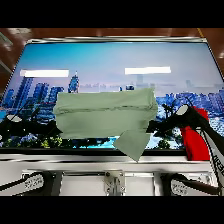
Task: Fold the shirts.
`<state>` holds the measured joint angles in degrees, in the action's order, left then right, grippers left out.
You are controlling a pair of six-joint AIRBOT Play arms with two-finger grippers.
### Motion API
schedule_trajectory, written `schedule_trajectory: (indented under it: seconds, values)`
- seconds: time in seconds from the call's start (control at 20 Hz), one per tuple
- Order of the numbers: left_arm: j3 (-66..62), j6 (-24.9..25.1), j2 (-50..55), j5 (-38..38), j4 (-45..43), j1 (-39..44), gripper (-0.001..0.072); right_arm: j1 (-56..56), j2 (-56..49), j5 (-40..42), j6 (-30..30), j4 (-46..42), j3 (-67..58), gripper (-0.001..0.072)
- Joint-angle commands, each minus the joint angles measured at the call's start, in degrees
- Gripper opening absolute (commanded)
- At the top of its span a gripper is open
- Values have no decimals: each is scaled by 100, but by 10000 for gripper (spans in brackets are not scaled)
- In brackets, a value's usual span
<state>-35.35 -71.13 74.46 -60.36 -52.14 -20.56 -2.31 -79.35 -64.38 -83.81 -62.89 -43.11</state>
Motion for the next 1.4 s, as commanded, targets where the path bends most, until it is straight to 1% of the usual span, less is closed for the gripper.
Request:
schedule_trajectory:
  seconds: [0.0,0.05,0.15,0.2,0.3,0.35,0.4,0.5,0.65,0.8,0.9,1.05,1.15,1.2,1.25,1.3,1.35]
  values:
    - [-7,2,-22,-4,13,-2,41,393,-61,245,-175,-66,28,455]
    - [-7,4,-22,-4,13,-2,41,450,-61,240,-297,-144,26,317]
    - [-52,48,-22,-11,13,-2,41,501,-46,151,-393,-173,24,78]
    - [-131,140,-26,-26,15,-2,41,501,17,70,-332,-173,9,61]
    - [-391,315,-140,-33,13,-2,40,459,367,24,-188,-184,-129,61]
    - [-586,319,-229,-33,13,-2,40,461,588,70,-190,-188,-284,60]
    - [-822,315,-302,-50,20,0,40,461,793,273,-199,-142,-509,59]
    - [-1436,223,-315,-55,42,24,39,466,903,739,-470,-133,-1115,59]
    - [-2302,-96,-20,240,37,184,38,468,289,1119,-623,-142,-2282,59]
    - [-3270,-341,730,319,37,442,39,459,-675,1213,-638,-151,-3296,59]
    - [-3821,-570,1335,317,35,564,40,450,-1250,1381,-726,-151,-3740,60]
    - [-4319,-903,2153,219,35,614,40,452,-2035,1429,-728,-142,-4236,61]
    - [-4422,-977,2544,164,35,625,46,455,-2343,1676,-728,-142,-4288,87]
    - [-4419,-975,2664,162,35,629,134,455,-2426,1762,-728,-144,-4288,176]
    - [-4417,-975,2736,151,33,627,285,455,-2476,1812,-719,-146,-4288,364]
    - [-4417,-973,2761,138,28,621,445,448,-2474,1821,-590,-179,-4288,504]
    - [-4426,-970,2745,129,15,590,492,407,-2411,1764,-328,-225,-4288,557]
